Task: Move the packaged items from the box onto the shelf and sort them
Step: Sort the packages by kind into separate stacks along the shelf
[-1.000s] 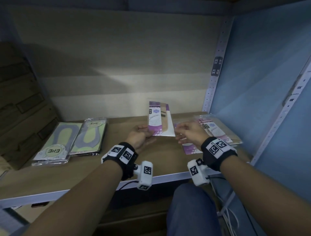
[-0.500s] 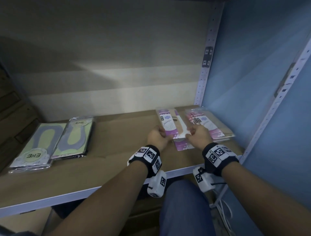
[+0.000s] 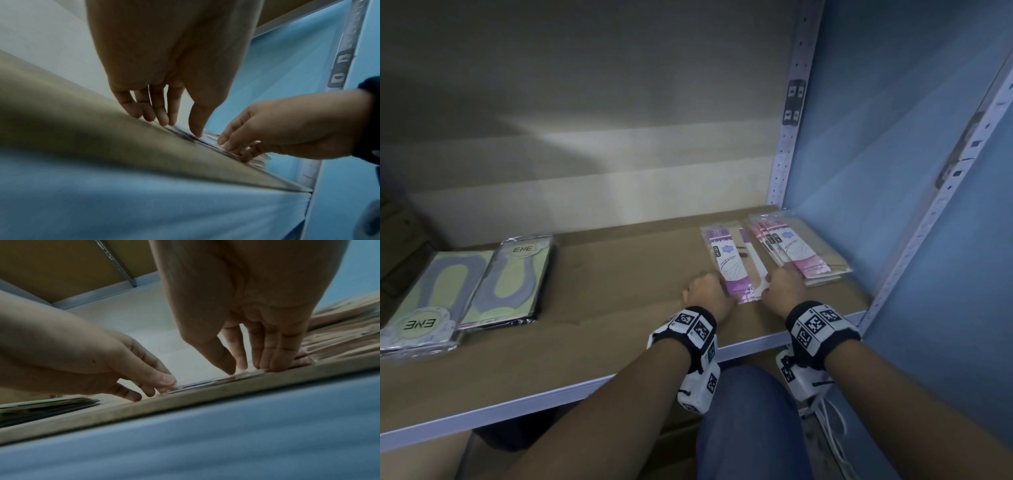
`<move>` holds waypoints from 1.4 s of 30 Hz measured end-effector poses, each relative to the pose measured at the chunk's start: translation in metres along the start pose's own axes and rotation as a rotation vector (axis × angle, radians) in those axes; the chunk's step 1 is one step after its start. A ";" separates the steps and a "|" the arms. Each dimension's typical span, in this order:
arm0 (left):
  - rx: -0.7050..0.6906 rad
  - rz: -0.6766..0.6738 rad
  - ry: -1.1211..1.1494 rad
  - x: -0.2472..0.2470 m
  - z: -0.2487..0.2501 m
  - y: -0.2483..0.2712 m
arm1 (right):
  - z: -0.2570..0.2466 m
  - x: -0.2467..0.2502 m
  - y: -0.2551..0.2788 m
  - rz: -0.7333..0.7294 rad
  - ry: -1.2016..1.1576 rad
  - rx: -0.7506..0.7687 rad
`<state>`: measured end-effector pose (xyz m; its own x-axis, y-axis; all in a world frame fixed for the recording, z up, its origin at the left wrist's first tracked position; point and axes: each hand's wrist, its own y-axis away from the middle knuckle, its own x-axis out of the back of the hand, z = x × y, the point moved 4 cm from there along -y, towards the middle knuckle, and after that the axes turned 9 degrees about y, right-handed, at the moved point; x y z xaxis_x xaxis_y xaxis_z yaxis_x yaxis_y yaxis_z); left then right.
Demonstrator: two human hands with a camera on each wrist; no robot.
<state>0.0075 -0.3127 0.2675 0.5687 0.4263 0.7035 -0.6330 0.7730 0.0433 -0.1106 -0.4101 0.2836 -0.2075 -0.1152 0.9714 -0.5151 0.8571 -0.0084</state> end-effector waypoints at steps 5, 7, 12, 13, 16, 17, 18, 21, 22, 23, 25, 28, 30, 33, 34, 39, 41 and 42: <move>-0.058 -0.003 0.014 0.028 0.002 -0.004 | -0.012 0.009 0.003 0.029 0.026 0.042; -0.070 0.015 0.015 0.048 -0.003 -0.006 | -0.021 0.013 0.006 0.044 0.011 0.069; -0.067 0.043 -0.019 0.105 -0.023 -0.001 | -0.062 0.025 0.010 0.064 -0.036 0.171; -0.062 0.056 -0.029 0.117 -0.028 0.002 | -0.074 0.027 0.011 0.074 -0.043 0.192; -0.024 0.087 -0.046 0.151 -0.050 0.014 | -0.115 0.029 0.016 0.067 -0.110 0.255; -0.004 0.100 -0.052 0.163 -0.059 0.018 | -0.129 0.028 0.019 0.055 -0.141 0.273; 0.015 0.112 -0.069 0.175 -0.069 0.022 | -0.144 0.026 0.021 0.048 -0.160 0.298; 0.076 0.167 -0.129 0.215 -0.101 0.035 | -0.188 0.015 0.031 0.008 -0.174 0.344; 0.097 0.184 -0.123 0.228 -0.112 0.040 | -0.202 0.011 0.034 -0.011 -0.184 0.354; 0.118 0.202 -0.117 0.242 -0.124 0.046 | -0.216 0.007 0.037 -0.023 -0.201 0.374; 0.156 0.255 -0.142 0.268 -0.148 0.059 | -0.246 -0.002 0.044 -0.048 -0.215 0.425; 0.247 0.325 -0.170 0.300 -0.190 0.080 | -0.284 -0.017 0.051 -0.112 -0.231 0.456; 0.316 0.342 -0.191 0.316 -0.218 0.094 | -0.304 -0.027 0.055 -0.170 -0.232 0.444; 0.439 0.377 -0.225 0.334 -0.255 0.114 | -0.331 -0.039 0.063 -0.239 -0.240 0.422; 0.481 0.390 -0.227 0.338 -0.264 0.121 | -0.338 -0.042 0.066 -0.256 -0.253 0.407; 0.523 0.411 -0.124 0.345 -0.293 0.131 | -0.365 -0.063 0.074 -0.409 -0.358 0.310; 0.530 0.418 -0.076 0.344 -0.297 0.130 | -0.370 -0.070 0.078 -0.448 -0.404 0.265; 0.535 0.420 -0.066 0.344 -0.298 0.129 | -0.371 -0.071 0.079 -0.451 -0.412 0.242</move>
<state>0.2775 0.0735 0.3034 0.1955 0.5968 0.7782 -0.9752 0.2025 0.0897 0.1723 -0.1478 0.3019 -0.2044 -0.6609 0.7221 -0.7889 0.5479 0.2782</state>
